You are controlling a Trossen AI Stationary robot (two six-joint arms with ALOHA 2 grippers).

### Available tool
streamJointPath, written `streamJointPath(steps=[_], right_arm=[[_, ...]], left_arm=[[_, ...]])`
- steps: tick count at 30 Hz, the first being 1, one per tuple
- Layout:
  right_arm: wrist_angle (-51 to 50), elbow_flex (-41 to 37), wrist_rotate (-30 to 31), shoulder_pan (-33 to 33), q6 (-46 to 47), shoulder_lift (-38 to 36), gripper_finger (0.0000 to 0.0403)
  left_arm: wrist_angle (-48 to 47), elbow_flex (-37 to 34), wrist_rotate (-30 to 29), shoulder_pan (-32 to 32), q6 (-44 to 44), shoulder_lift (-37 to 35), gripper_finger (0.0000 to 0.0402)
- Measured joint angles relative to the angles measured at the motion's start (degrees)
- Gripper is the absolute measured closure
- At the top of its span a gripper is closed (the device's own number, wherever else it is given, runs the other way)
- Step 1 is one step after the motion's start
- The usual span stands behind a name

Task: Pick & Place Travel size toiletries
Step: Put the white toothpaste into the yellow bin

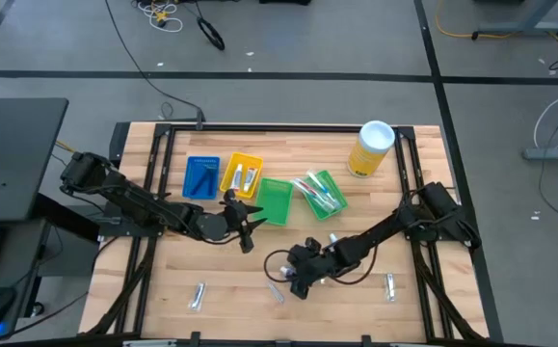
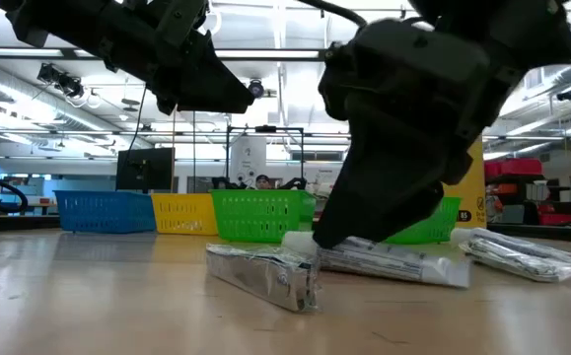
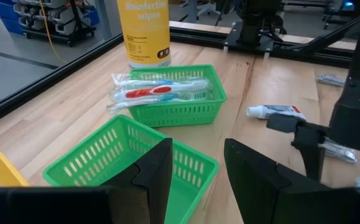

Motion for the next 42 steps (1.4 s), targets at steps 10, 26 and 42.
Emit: streamJointPath(steps=[10, 26, 42], right_arm=[[-4.4, 1.1, -4.0, -0.7, -1.5, 1.0, 0.0153], [-4.0, 0.7, -4.2, -2.7, 0.0, 0.9, 0.0187], [-5.8, 0.7, -7.9, -5.1, 0.4, 1.0, 0.0269]], left_arm=[[0.0, 0.0, 0.1, 0.0, 2.1, 0.0, 0.0248], [0.0, 0.0, 0.5, 0.1, 6.2, 0.0, 0.0248], [0.0, 0.0, 0.0, 1.5, 6.8, 0.0, 0.0248]])
